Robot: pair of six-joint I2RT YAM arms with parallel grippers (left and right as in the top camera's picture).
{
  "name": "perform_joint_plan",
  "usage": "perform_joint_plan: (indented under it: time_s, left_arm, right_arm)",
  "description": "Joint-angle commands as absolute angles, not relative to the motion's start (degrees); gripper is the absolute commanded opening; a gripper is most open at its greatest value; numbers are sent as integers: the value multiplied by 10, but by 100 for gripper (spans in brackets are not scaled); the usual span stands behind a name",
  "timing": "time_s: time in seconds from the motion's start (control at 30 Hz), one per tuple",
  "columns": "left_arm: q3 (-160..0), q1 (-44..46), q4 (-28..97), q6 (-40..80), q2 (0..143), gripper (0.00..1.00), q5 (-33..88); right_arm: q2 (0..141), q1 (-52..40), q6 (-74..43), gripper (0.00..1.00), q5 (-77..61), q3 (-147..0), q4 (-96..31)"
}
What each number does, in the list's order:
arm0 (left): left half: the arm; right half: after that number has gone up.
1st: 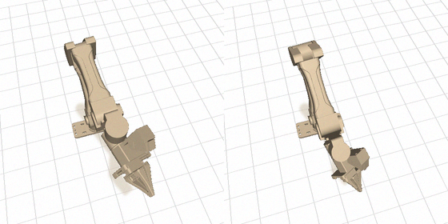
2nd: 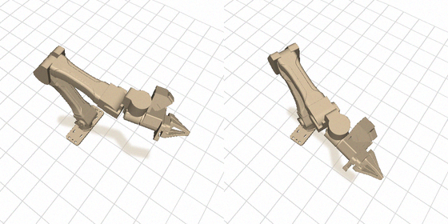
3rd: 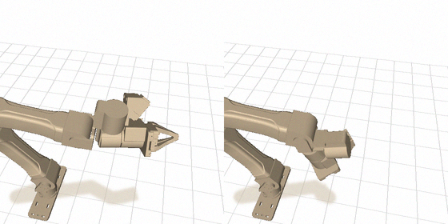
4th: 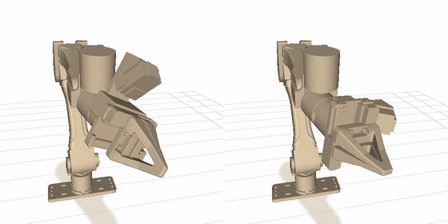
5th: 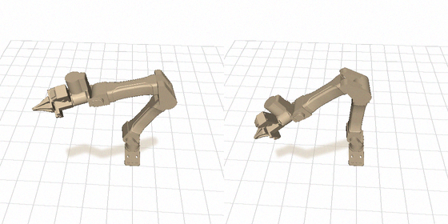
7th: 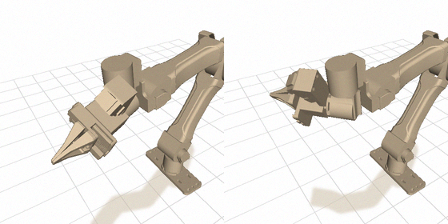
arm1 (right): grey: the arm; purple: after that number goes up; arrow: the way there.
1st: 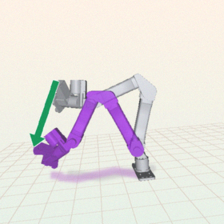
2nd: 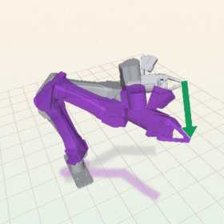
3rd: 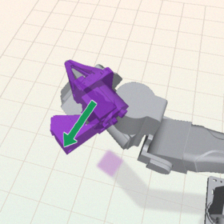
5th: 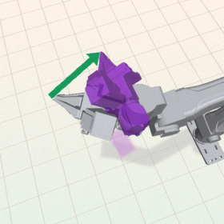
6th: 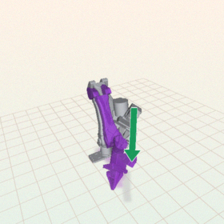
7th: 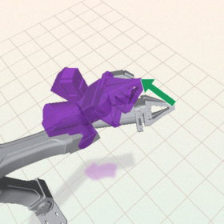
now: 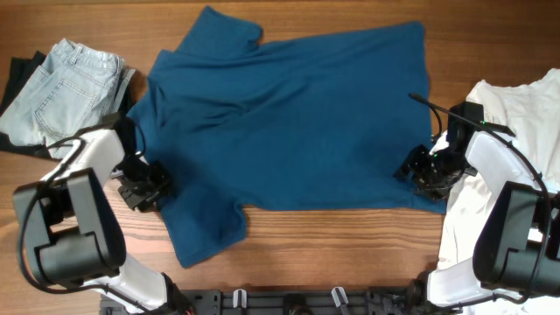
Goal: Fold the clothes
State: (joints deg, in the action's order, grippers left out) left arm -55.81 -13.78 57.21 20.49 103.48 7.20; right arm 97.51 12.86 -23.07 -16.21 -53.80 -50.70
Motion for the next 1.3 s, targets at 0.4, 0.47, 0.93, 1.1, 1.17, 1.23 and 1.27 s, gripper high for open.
perform_joint_plan:
  time_s: [0.4, 0.47, 0.93, 1.1, 1.17, 1.23, 1.27]
  left_arm:
    - [-540, -277, 658, 274, 934, 4, -49]
    - [-540, -280, 652, 272, 922, 4, -41]
    - [-540, -248, 639, 257, 921, 25, -20]
    - [-540, -248, 639, 257, 921, 30, -20]
    - [-540, -248, 639, 257, 921, 36, -20]
    - [-540, -248, 639, 255, 921, 44, -20]
    - [-540, -248, 638, 248, 921, 48, -20]
  right_arm:
    - [966, 131, -227, 57, -150, -543, -535]
    - [966, 131, -227, 60, -150, -543, -546]
    - [952, 134, -317, 4, -126, -467, -555]
    - [877, 155, -350, 4, -12, -511, -655]
    - [850, 166, -356, 4, -10, -511, -665]
    - [827, 179, -362, 4, -5, -511, -670]
    - [821, 184, -362, 4, 1, -511, -673]
